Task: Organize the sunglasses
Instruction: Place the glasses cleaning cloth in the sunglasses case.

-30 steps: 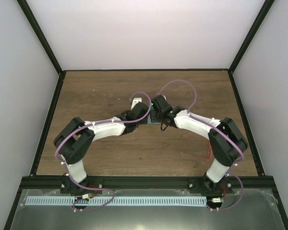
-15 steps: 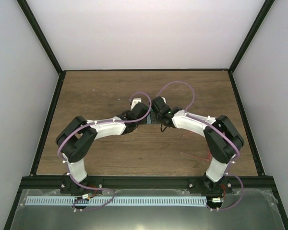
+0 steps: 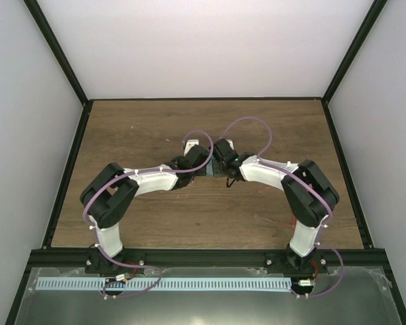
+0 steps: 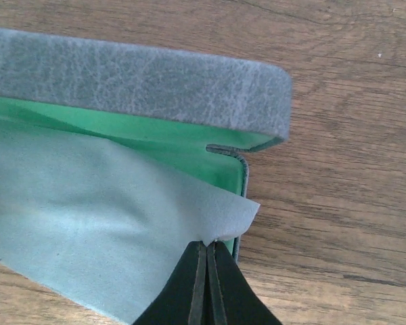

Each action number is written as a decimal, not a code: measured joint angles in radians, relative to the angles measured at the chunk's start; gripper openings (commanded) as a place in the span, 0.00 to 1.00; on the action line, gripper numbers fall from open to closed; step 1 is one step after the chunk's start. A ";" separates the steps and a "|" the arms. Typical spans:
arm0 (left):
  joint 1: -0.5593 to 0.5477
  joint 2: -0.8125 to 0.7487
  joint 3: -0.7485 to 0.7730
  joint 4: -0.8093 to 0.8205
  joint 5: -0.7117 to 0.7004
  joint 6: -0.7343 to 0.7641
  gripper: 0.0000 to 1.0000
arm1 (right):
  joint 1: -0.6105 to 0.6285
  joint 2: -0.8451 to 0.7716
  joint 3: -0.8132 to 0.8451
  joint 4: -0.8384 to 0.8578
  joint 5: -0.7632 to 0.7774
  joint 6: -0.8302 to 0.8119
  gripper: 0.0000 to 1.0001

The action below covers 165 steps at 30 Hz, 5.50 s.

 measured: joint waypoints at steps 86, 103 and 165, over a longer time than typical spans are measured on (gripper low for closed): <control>0.060 0.070 -0.013 0.001 0.052 -0.002 0.28 | -0.013 0.121 0.064 0.016 0.029 -0.019 0.01; 0.060 0.039 -0.018 0.003 0.081 -0.006 0.28 | -0.014 0.074 0.055 0.042 0.025 -0.019 0.20; 0.088 0.100 0.035 -0.021 0.067 -0.014 0.28 | -0.014 0.000 -0.044 0.147 -0.002 -0.011 0.01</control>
